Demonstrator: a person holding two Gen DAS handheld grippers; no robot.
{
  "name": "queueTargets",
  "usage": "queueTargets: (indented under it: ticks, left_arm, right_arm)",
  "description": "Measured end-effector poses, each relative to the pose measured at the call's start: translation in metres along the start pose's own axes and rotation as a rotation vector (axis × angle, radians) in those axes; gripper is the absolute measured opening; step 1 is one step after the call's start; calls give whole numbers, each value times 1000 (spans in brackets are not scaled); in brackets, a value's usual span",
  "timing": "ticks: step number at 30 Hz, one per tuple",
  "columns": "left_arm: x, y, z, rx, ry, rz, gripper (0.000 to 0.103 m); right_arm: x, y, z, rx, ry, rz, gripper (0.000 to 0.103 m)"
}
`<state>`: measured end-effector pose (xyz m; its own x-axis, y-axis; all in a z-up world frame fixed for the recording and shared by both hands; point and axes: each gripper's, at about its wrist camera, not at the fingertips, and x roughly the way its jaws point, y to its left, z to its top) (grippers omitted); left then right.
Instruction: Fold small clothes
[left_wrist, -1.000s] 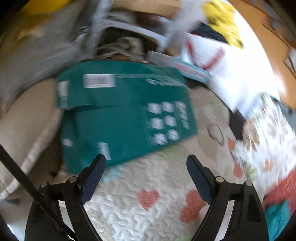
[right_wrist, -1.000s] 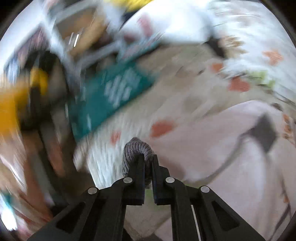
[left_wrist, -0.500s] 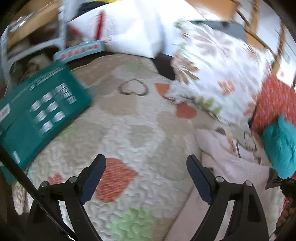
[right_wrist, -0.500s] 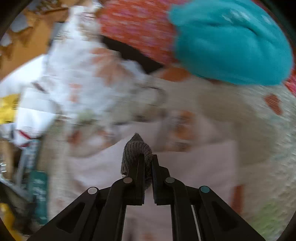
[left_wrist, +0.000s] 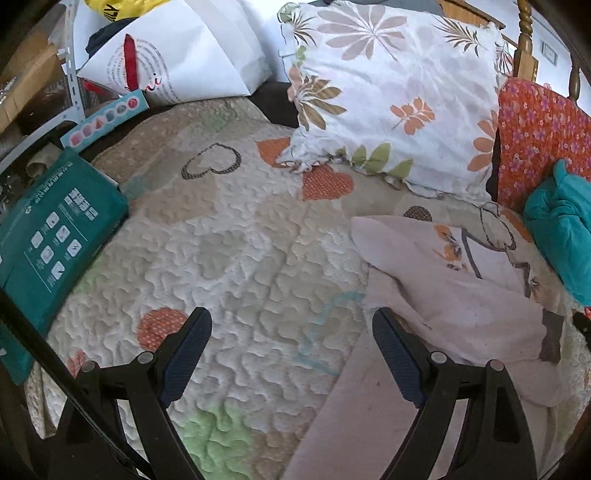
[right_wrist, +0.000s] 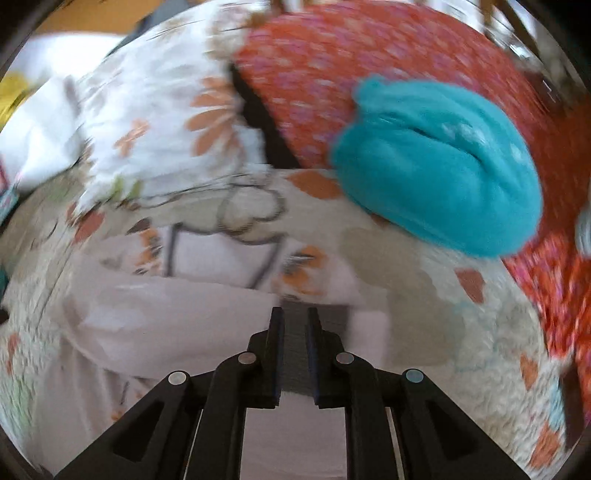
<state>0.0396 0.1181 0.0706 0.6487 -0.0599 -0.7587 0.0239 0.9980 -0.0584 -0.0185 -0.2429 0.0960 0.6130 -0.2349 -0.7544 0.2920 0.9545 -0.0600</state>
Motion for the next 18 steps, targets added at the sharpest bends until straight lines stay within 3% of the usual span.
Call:
queueTargets:
  ticks: [4,8,11,12,18]
  left_arm:
    - [2,-5,0,0,2,1,88]
    - [4,-4,3,-1,-2,-3,88]
    - [9,2,4,-3,0,9,88]
    - [12,5,4,-12,10,5,88]
    - [25,33,-16,-48,111,-78,88]
  right_arm:
    - [26,42,-5,-106,48,15,12]
    - [64,48,-18,-109,149,2,17]
    - [69,27,-22,-75,149,-40,41]
    - [63,18,-23,-59,142,-68,44]
    - [9,-69,-61,158,128,59,47]
